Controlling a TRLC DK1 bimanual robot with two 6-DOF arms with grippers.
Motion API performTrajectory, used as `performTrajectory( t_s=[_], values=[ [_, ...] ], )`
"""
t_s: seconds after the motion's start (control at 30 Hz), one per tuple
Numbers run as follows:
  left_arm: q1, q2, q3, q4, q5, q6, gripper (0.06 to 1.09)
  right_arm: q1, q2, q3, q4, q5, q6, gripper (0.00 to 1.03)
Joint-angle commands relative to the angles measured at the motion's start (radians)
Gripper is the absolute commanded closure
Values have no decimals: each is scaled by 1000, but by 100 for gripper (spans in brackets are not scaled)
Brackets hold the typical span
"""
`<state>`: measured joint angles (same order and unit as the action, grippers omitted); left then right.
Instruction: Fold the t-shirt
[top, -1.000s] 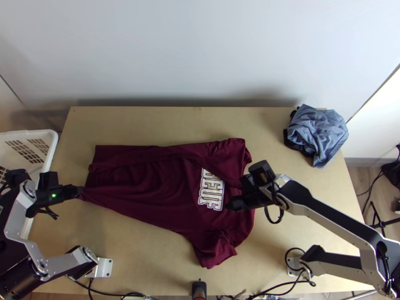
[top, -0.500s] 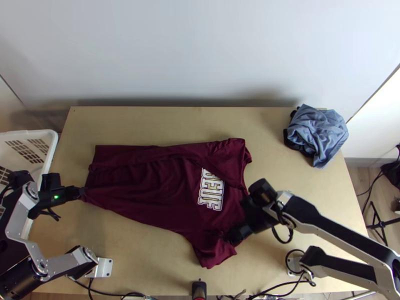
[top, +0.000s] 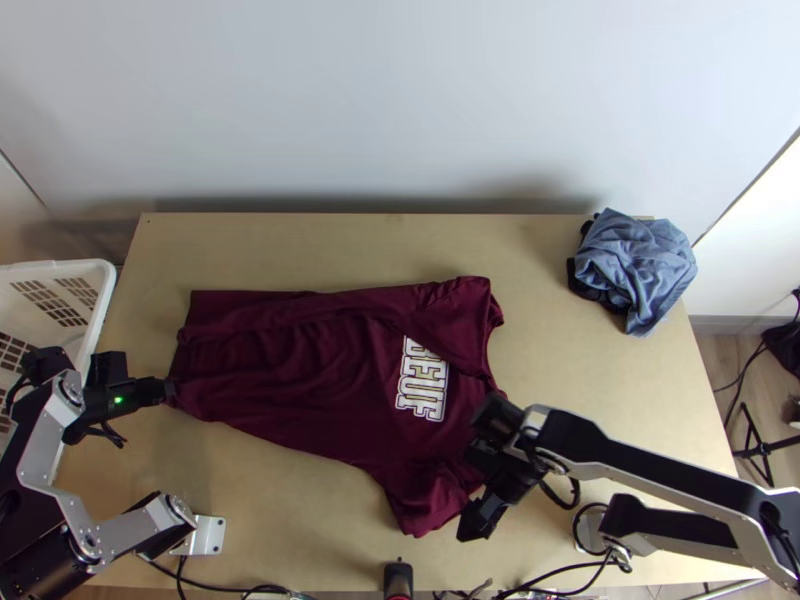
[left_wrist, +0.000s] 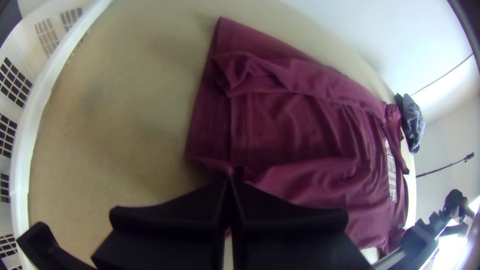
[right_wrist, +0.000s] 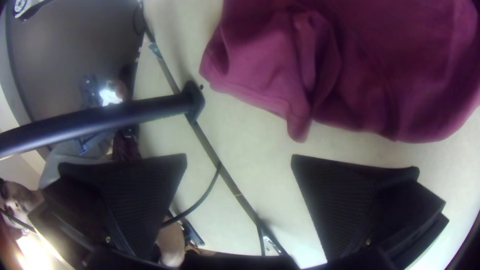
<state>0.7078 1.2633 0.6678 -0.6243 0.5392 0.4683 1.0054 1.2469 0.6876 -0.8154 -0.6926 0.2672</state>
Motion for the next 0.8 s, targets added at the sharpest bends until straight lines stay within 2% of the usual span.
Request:
performTrajectory(
  t_s=[0.0,0.27,0.43,0.47,0.5,0.53,0.57,0.6,0.67,0.77],
  values=[
    [5,-7,-14,24,2,-11,104,15,88,-8,18,10,-43,6],
    [-4,-31,-17,31,2,-25,104,-47,152,-36,174,70,-29,6],
    [-8,-31,-16,40,2,-30,104,-47,183,-36,213,97,-23,6],
    [-8,-31,-17,46,2,-31,104,-45,189,-31,216,110,-19,9],
    [-8,-31,-19,54,2,-39,104,-44,187,-28,216,116,-19,17],
    [-10,-30,-20,55,2,-39,104,-44,181,-22,225,136,-17,33],
    [-10,-30,-20,57,2,-39,104,-42,164,-26,260,165,-16,70],
    [-10,-30,-24,58,2,-39,104,-36,132,-42,315,188,-13,89],
    [-10,-27,-25,67,1,-39,104,-28,82,-62,377,186,-11,91],
    [-8,-24,-27,69,-1,-31,104,-27,71,-34,367,186,-6,94]
  ],
)
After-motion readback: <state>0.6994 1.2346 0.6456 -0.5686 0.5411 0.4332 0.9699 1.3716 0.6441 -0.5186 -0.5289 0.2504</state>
